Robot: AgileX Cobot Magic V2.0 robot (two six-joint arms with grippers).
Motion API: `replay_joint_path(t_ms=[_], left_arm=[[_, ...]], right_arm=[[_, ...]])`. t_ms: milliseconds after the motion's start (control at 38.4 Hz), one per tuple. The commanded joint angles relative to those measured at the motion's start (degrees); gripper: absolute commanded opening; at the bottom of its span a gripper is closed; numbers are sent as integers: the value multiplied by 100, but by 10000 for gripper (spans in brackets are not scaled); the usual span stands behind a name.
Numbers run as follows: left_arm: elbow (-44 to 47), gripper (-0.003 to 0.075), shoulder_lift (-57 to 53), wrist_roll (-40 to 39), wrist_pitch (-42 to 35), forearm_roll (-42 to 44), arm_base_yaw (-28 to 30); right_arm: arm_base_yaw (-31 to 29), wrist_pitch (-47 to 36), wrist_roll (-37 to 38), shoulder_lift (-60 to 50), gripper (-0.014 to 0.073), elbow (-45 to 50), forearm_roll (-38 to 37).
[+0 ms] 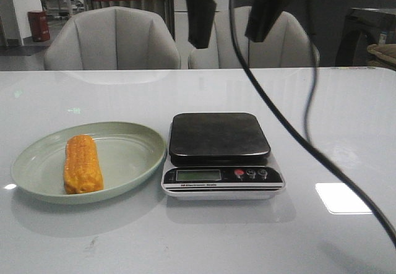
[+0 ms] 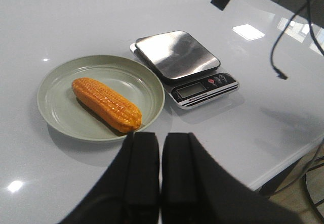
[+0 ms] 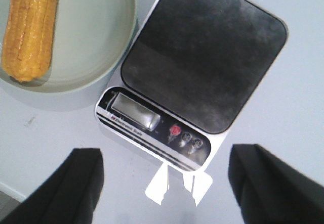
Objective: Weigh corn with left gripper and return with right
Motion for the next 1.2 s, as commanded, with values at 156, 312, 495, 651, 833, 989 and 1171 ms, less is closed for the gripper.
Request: replay_joint_path(t_ms=[156,312,495,651,833,989,1171], left_arm=[[-154,125,47,-16,-385,25,-23],[-154,125,47,-16,-385,25,-23],[-154,125,47,-16,-385,25,-23],[-154,124,47,-16,-385,25,-23],[-154,125,47,-16,-385,25,-23],[-154,125,47,-16,-385,25,-23],[-154,124,47,-16,-385,25,-23]], right_arm=[[-78,-1731,-88,-1932,605,2015,-34],[-78,-2776,-88,-3091,605,3225,-34],[-78,-3761,-88,-4501,605,4530,-34],[-78,-4539,-88,-5761,605,5626,-34],[-78,-4917,-88,-7319,605,6697,-105],[-78,-5834,-88,-8336,605,7495,-221],[-78,-6434,-88,-8716,605,8113,-372]])
